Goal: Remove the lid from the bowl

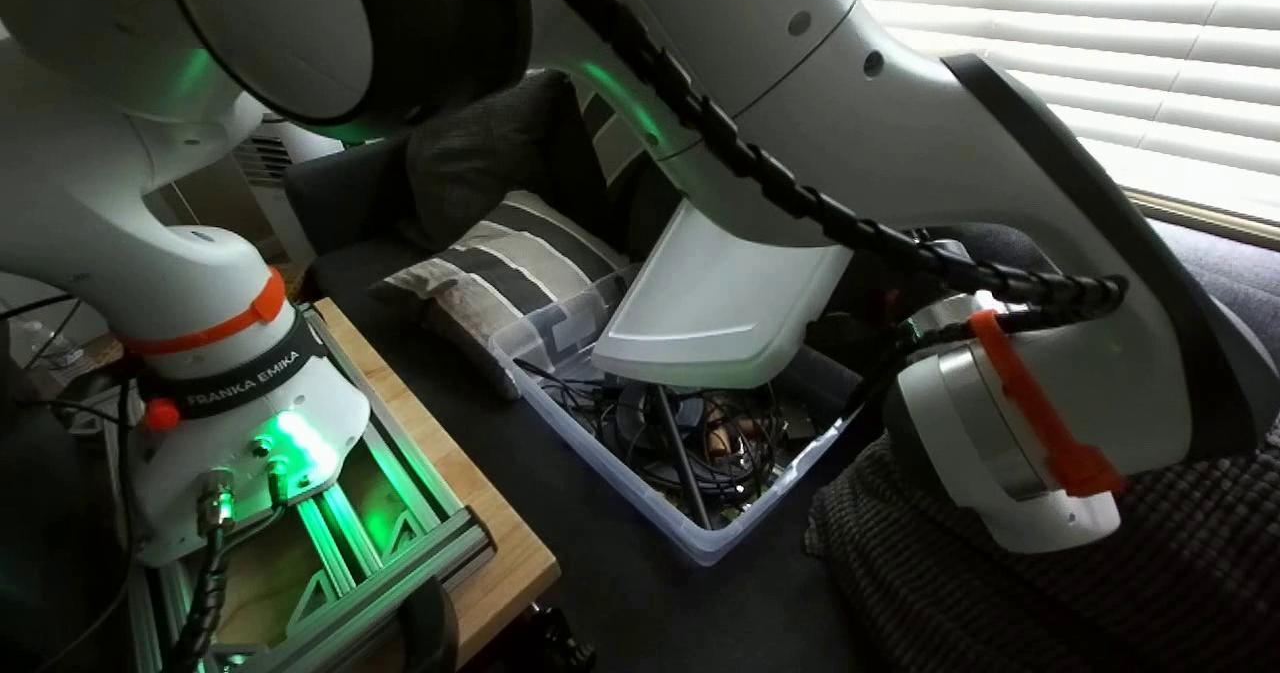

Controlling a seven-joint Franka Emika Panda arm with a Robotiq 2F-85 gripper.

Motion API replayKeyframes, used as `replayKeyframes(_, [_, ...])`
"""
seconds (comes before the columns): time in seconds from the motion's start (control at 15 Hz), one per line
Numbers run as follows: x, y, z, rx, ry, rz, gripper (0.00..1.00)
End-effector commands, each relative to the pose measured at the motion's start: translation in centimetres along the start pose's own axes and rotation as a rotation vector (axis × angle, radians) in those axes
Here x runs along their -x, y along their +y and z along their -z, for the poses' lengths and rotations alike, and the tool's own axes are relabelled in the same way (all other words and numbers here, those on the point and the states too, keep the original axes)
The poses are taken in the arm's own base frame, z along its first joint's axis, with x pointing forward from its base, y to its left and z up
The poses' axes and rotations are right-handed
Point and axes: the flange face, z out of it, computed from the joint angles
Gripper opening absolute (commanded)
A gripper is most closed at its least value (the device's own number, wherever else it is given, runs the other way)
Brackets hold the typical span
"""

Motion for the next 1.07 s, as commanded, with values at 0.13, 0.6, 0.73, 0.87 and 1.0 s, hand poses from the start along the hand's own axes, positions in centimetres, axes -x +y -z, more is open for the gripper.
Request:
replayKeyframes(0.13, [-1.0,1.9,3.4,0.212,0.08,0.12,0.0])
replayKeyframes(0.6, [2.5,6.0,7.7,0.512,0.007,0.053,0.0])
replayKeyframes(0.73, [3.5,6.5,8.6,0.587,-0.021,0.002,0.0])
replayKeyframes(0.87, [4.4,6.9,9.3,0.638,-0.054,-0.051,0.0])
replayKeyframes(1.0, [5.3,7.1,9.4,0.653,-0.1,-0.108,0.0])
